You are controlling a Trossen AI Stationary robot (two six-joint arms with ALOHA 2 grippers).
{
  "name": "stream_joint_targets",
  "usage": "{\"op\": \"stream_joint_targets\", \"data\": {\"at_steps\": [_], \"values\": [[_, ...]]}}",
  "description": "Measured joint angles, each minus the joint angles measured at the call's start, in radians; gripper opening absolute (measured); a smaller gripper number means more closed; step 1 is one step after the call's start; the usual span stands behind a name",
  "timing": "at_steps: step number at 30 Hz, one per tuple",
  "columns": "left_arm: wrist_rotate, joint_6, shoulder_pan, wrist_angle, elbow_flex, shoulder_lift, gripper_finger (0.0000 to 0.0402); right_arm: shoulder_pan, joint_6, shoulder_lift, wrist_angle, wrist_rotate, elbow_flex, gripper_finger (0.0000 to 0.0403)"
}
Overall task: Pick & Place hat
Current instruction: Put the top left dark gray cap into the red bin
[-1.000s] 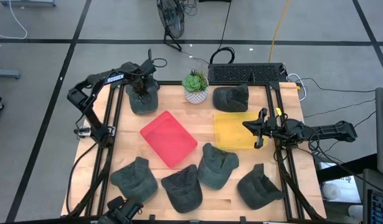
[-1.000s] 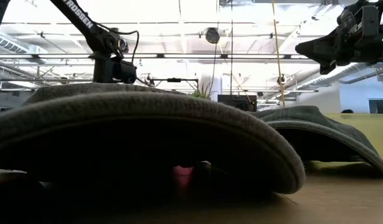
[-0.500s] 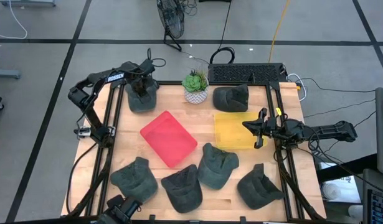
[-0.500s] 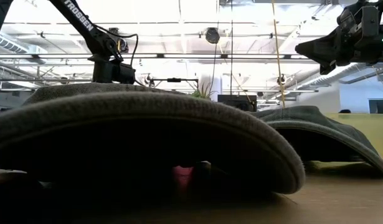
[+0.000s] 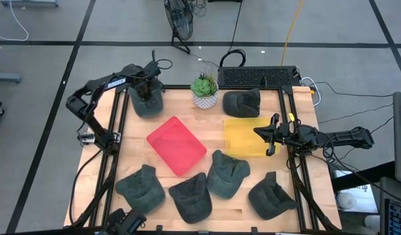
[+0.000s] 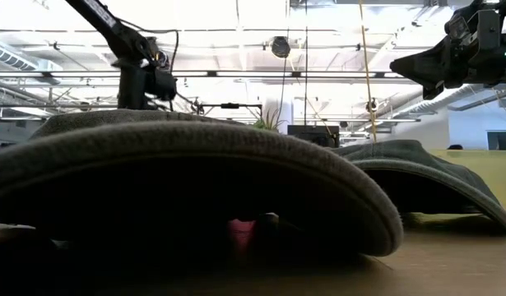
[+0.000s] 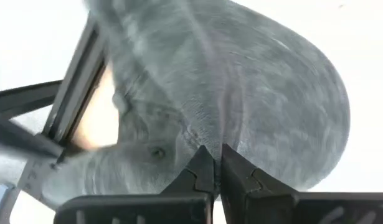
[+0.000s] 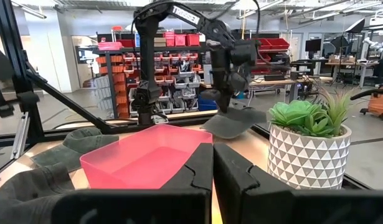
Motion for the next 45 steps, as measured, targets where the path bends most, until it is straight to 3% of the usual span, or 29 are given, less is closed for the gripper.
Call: {"op": "stream_joint_targets", "data": {"at_steps": [4, 10, 18, 33, 45], "values": [[0.004, -0.058, -0.013, -0.009, 0.0, -0.092, 0.0022, 0.0, 0.0, 0.0, 0.0, 0.0, 0.0, 0.0], [0.132, -0.14, -0.045, -0.013, 0.0, -0.227, 0.0008, 0.0, 0.0, 0.0, 0.0, 0.001, 0.0, 0.0], [0.191, -0.249, -0.135, -0.016, 0.0, -0.337, 0.0016, 0.0, 0.0, 0.0, 0.0, 0.001, 0.0, 0.0], [0.192, -0.338, -0.299, -0.031, 0.008, -0.358, 0.0014, 0.0, 0.015, 0.0, -0.029, 0.001, 0.0, 0.0], [0.14, -0.466, -0.429, -0.094, 0.163, -0.358, 0.002, 0.0, 0.024, 0.0, -0.03, 0.001, 0.0, 0.0]]}}
